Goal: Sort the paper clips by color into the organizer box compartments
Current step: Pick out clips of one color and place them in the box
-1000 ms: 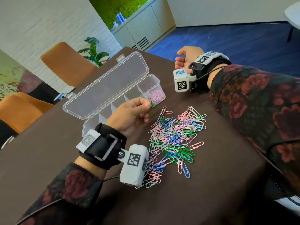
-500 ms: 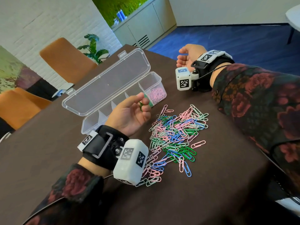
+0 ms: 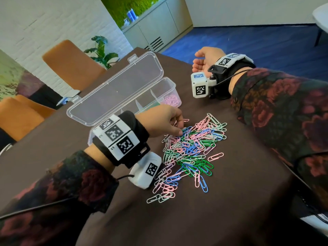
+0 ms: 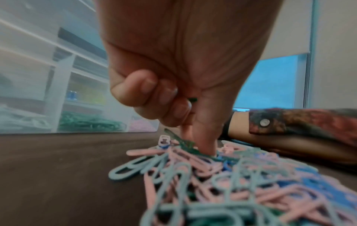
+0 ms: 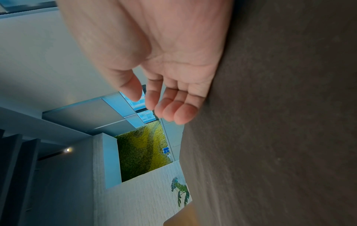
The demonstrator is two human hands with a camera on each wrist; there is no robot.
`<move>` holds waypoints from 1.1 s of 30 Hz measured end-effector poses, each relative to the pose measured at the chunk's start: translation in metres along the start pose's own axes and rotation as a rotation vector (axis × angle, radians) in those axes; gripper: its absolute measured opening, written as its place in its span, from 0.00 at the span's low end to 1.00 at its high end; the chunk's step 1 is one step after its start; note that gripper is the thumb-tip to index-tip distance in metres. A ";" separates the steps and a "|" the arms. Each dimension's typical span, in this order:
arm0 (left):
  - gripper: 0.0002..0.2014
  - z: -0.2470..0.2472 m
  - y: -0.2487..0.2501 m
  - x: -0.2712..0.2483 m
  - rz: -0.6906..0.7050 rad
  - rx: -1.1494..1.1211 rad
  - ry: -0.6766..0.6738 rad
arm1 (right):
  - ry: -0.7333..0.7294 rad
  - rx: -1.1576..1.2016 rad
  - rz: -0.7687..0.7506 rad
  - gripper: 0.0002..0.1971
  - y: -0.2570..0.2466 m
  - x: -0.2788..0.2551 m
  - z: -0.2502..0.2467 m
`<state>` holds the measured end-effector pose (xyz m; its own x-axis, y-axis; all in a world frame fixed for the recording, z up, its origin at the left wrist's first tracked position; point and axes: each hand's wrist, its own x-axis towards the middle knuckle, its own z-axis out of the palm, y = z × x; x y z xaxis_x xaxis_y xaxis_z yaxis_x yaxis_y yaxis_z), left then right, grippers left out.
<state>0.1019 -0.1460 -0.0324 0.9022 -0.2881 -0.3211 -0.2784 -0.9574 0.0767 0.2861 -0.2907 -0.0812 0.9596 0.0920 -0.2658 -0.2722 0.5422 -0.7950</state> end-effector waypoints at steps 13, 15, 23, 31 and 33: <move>0.11 0.003 -0.021 -0.009 -0.058 -0.403 0.033 | 0.008 0.011 0.000 0.04 0.000 -0.001 0.000; 0.11 0.004 -0.025 -0.013 -0.060 -0.574 0.069 | 0.009 0.008 0.003 0.04 0.001 -0.001 0.000; 0.07 0.014 -0.022 -0.025 -0.059 -1.060 0.184 | 0.007 0.005 0.018 0.04 0.000 -0.001 0.001; 0.14 0.019 -0.023 -0.026 -0.133 -1.724 0.068 | 0.005 0.004 0.014 0.04 0.000 -0.001 0.001; 0.17 0.018 -0.020 -0.025 -0.145 -1.784 0.054 | 0.005 0.009 0.014 0.04 0.000 -0.001 0.001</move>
<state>0.0790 -0.1195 -0.0432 0.9033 -0.1734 -0.3925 0.4205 0.1758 0.8901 0.2853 -0.2901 -0.0805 0.9552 0.0959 -0.2798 -0.2854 0.5480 -0.7863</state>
